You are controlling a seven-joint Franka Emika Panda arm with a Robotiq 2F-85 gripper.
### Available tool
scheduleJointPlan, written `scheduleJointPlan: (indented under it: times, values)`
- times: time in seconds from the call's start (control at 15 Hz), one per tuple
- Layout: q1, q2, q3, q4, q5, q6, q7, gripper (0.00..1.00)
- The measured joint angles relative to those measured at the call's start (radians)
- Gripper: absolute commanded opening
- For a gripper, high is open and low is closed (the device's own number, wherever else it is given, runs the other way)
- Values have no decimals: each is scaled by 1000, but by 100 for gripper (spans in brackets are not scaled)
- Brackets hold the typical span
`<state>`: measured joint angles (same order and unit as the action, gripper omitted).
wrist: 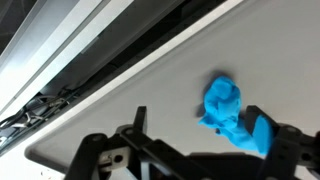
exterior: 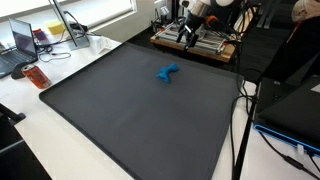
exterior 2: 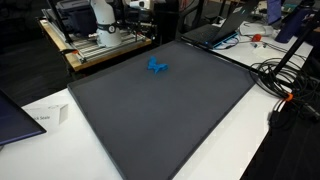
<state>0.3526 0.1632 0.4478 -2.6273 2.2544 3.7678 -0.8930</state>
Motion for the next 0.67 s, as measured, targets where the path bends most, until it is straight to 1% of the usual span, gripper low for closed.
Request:
scheduleJointPlan:
  times: [0.27,0.53,0.6,0.67]
  values:
    - [-52,-59,28,135,139,108,-256,100]
    - [-93,-73,-5,281,267,182,-506,100]
    - [-128,-66,5,317,264,188,-549,100]
    - [-186,-50,32,351,257,188,-581,100]
